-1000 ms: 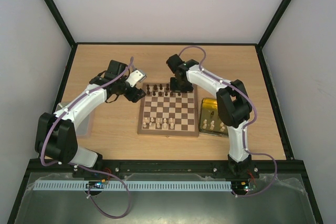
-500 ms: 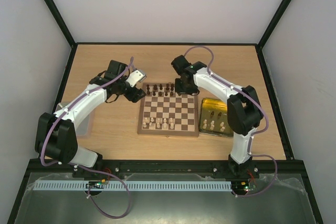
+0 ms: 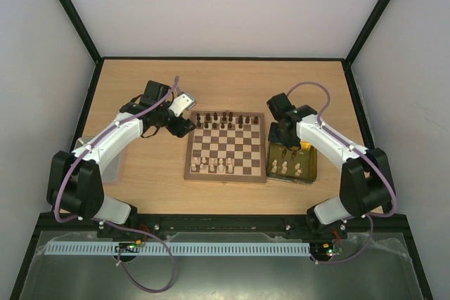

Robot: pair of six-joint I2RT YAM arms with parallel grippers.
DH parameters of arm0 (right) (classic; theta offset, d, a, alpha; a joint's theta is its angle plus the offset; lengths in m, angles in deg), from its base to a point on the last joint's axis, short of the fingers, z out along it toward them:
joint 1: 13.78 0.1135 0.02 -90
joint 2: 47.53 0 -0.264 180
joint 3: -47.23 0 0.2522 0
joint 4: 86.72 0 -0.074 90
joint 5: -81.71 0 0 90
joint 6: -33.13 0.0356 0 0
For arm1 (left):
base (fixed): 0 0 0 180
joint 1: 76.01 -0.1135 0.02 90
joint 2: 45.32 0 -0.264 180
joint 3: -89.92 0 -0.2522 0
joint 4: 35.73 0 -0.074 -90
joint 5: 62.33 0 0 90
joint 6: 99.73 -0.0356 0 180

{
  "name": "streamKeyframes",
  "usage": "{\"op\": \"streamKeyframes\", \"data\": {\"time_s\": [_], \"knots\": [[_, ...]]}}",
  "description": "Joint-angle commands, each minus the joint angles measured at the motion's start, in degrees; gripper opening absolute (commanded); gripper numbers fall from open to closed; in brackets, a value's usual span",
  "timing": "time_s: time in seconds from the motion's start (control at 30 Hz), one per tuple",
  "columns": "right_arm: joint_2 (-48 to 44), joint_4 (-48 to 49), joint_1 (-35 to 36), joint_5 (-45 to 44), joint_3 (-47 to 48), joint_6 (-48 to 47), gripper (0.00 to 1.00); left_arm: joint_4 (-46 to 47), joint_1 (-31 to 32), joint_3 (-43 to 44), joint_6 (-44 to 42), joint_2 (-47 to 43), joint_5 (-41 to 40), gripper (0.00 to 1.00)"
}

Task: Set up the chess pieces on the board
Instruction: Pick up the chess piece from the storage box.

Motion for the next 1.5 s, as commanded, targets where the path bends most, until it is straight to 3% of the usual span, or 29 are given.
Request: {"op": "streamKeyframes", "data": {"time_s": [0.0,0.3,1.03,1.3,1.47], "knots": [[-2.6,2.0,-0.9,-0.5,-4.8,1.0,0.24,-0.3,0.0,0.0,0.0,-0.2,0.9,0.76],[-1.8,6.7,-4.3,2.0,-10.1,0.8,0.25,-0.5,0.0,0.1,0.0,-0.3,0.6,0.76],[0.3,10.5,-7.3,2.6,-12.9,0.2,0.24,-0.3,0.1,-0.1,0.0,0.0,0.6,0.76],[1.5,11.6,-7.4,3.2,-13.4,0.5,0.15,-0.1,0.0,-0.2,-0.1,0.0,0.5,0.76],[2.1,12.0,-7.4,3.5,-13.6,0.6,0.14,-0.2,0.0,-0.2,-0.2,0.0,0.5,0.76]]}}
